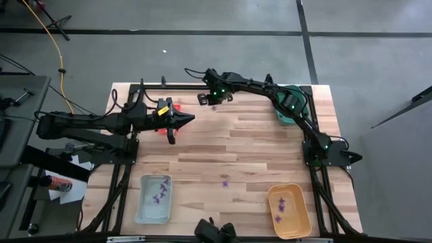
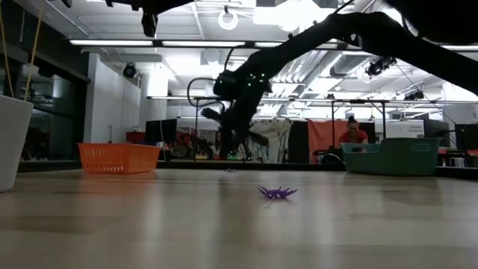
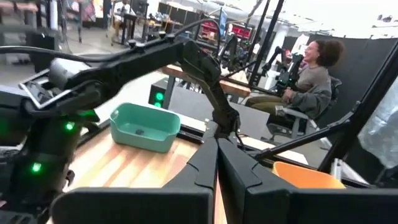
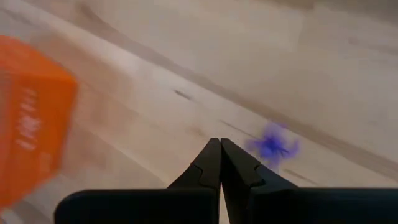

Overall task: Sort Halloween decoration
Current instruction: Put the violet spider toy into the yellow bin

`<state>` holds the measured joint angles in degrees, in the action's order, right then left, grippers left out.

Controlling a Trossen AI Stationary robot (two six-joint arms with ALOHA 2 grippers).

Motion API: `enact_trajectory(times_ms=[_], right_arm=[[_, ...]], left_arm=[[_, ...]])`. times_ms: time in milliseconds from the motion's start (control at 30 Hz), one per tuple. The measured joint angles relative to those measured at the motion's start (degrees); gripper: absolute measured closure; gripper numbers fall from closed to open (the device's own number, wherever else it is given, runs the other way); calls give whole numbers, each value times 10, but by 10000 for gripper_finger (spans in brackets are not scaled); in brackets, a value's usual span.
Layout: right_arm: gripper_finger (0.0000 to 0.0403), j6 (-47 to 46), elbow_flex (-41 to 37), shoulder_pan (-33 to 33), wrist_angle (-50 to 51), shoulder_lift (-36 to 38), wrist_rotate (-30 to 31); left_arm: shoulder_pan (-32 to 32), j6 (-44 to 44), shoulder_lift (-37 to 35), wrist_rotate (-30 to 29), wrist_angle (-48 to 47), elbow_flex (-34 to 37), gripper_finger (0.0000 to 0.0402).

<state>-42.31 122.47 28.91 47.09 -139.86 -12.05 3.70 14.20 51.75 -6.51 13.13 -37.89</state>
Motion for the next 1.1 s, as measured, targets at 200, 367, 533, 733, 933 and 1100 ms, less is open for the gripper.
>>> enact_trajectory(times_ms=[200, 367, 533, 733, 933, 1100], right_arm=[[403, 95, -3, 13, 65, 17, 14], [403, 179, -12, 19, 83, 37, 47], [403, 232, -109, 20, 69, 93, 63], [403, 201, -405, 24, -113, 296, 64], [403, 104, -652, -5, -269, 532, 42], [403, 2, -752, -47, -352, 669, 77]], left_arm=[[0, 22, 0, 39, -17, 0, 402], [0, 22, 0, 45, -33, 0, 402], [0, 22, -3, 40, -51, 0, 401], [3, 47, 1, -43, -51, 0, 401], [117, 136, 105, 50, -66, -26, 402], [211, 142, 291, 139, -138, -134, 402]])
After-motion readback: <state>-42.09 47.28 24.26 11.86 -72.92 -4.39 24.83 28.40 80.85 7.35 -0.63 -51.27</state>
